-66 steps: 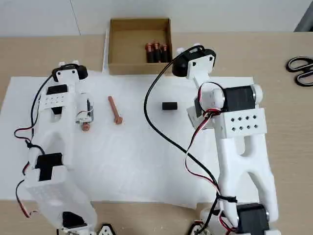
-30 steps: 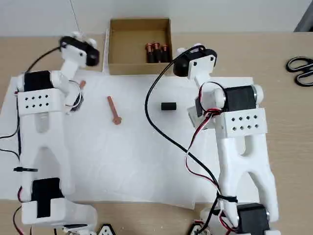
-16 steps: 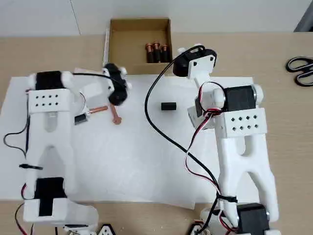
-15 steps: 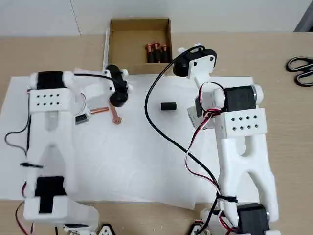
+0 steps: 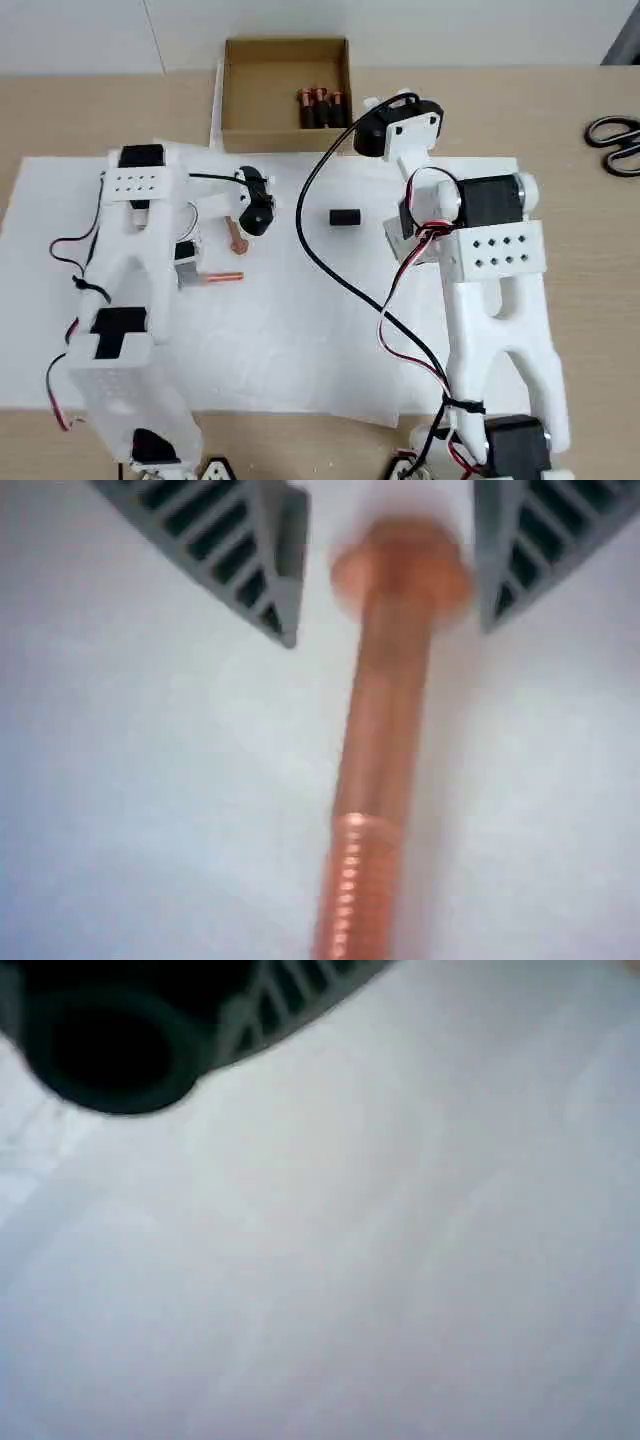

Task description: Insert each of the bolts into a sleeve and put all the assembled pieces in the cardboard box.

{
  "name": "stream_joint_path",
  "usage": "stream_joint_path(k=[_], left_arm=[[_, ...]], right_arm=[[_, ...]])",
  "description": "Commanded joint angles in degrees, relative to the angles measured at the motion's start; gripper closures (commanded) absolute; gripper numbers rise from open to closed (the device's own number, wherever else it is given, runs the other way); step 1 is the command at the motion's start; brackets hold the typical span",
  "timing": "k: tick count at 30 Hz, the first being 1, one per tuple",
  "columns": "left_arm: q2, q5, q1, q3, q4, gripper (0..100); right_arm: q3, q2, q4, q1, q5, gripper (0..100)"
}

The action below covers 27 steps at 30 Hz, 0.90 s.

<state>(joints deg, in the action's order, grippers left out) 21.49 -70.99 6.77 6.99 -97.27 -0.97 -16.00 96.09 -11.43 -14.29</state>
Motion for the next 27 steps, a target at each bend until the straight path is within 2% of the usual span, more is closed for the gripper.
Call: stream_joint_path(k=[1, 7, 14, 20, 27], left_arm=[[-0.6, -0.4, 0.1, 2.4, 0.3, 88], [-5.4, 3.7, 1.3, 8.6, -2.9, 88], [-16.0, 14.1, 3.9, 10.7, -3.0, 88], [-25.8, 28.2, 6.2, 8.5, -3.0, 88], [-35.3, 47.5, 8.8, -0.9, -3.0, 88]], right_arm=[[-0.3, -2.2, 0.0, 0.5, -0.7, 99.5], [-0.3, -2.2, 0.0, 0.5, -0.7, 99.5], [-0.2, -2.2, 0.0, 0.5, -0.7, 99.5], [0.1, -2.2, 0.0, 0.9, -0.7, 99.5], [3.4, -2.7, -0.1, 8.8, -0.4, 99.5]])
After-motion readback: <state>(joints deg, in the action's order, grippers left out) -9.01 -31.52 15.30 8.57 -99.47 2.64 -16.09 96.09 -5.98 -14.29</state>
